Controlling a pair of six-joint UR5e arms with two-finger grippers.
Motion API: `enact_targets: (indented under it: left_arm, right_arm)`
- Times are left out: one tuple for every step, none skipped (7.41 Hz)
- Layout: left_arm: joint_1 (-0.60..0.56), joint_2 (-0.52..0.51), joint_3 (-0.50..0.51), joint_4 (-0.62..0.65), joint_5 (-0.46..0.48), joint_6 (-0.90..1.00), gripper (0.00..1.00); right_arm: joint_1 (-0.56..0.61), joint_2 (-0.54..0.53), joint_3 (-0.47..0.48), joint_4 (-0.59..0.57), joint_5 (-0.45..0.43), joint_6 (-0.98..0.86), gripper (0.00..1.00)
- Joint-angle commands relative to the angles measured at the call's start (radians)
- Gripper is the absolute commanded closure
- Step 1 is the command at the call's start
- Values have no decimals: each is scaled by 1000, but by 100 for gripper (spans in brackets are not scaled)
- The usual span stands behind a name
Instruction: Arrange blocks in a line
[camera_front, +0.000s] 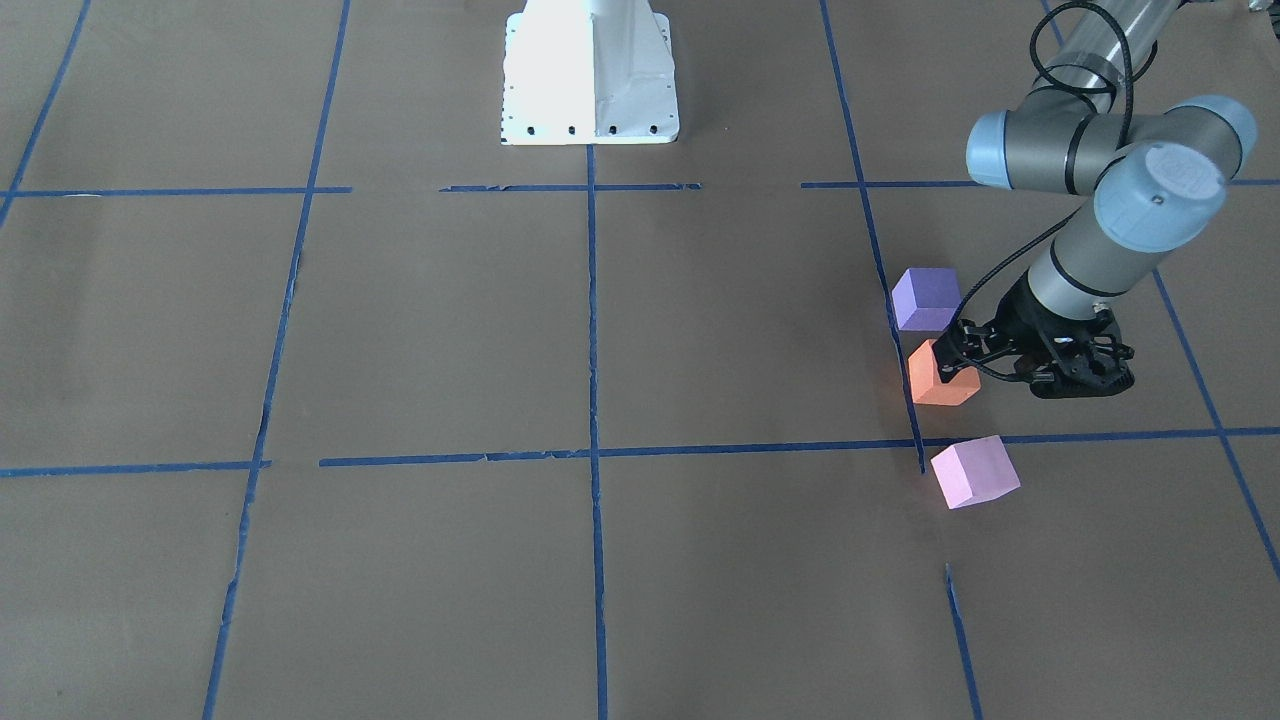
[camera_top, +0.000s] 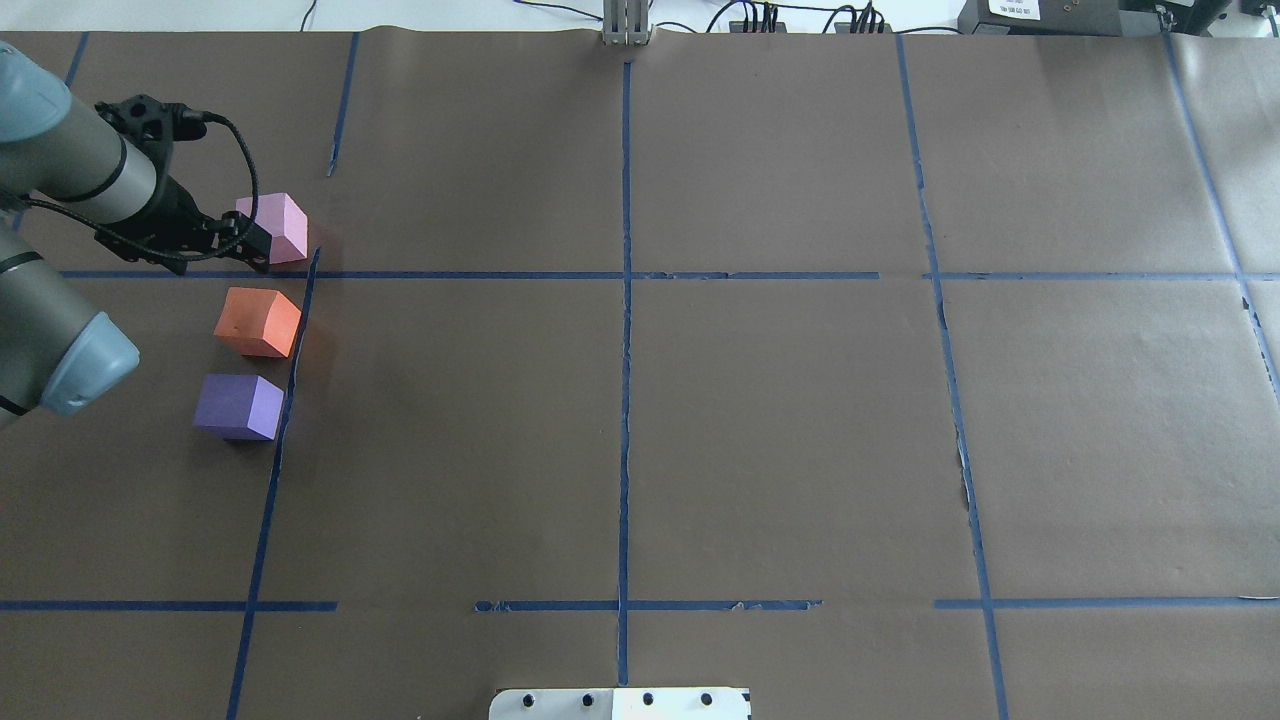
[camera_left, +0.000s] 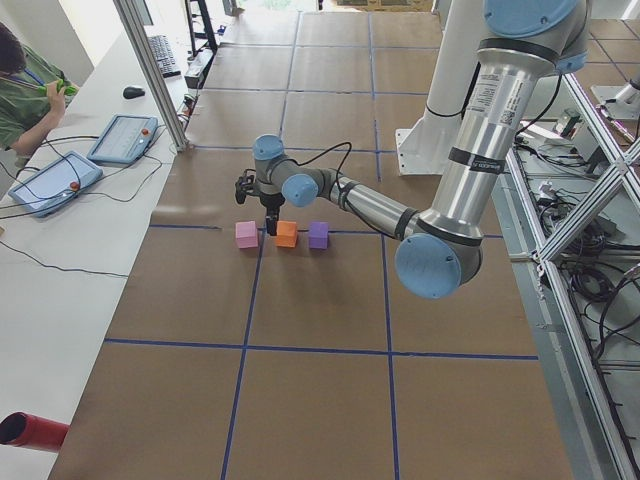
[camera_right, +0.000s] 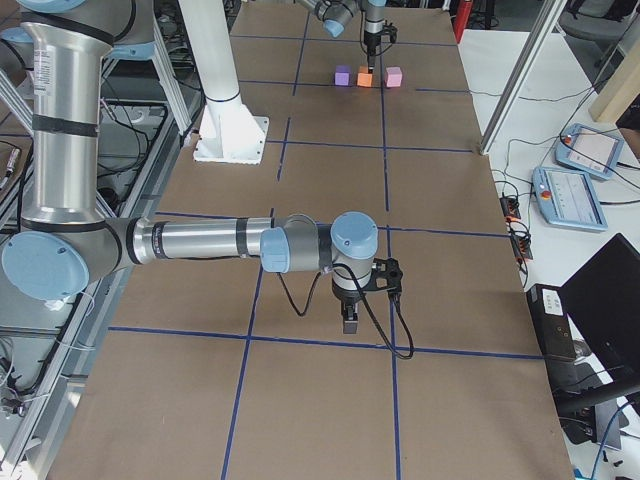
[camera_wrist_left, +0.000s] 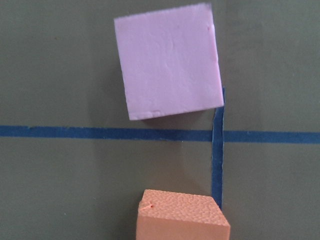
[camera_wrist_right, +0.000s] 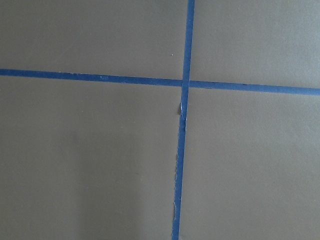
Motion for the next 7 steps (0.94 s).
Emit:
enact_targets:
  left_arm:
    - [-86,5,-57,54,-1,158,0]
    - [-150,28,-55,57,-1,297,0]
    - [-216,37,-41,56,-1,444,0]
    - [-280,38,-16,56,-4,518,0]
    - [-378,85,-7,52,-18,621,0]
    - [-400,132,17,55,-75,675,0]
    - [-452,184,22,57,-134,680,0]
  right_arm:
    - [0,0,0,0,0,0,0]
    - [0,0,0,0,0,0,0]
    - [0,0,0,0,0,0,0]
    - [0,0,0,0,0,0,0]
    - [0,0,0,0,0,0,0]
    - [0,0,0,0,0,0,0]
    - [0,0,0,0,0,0,0]
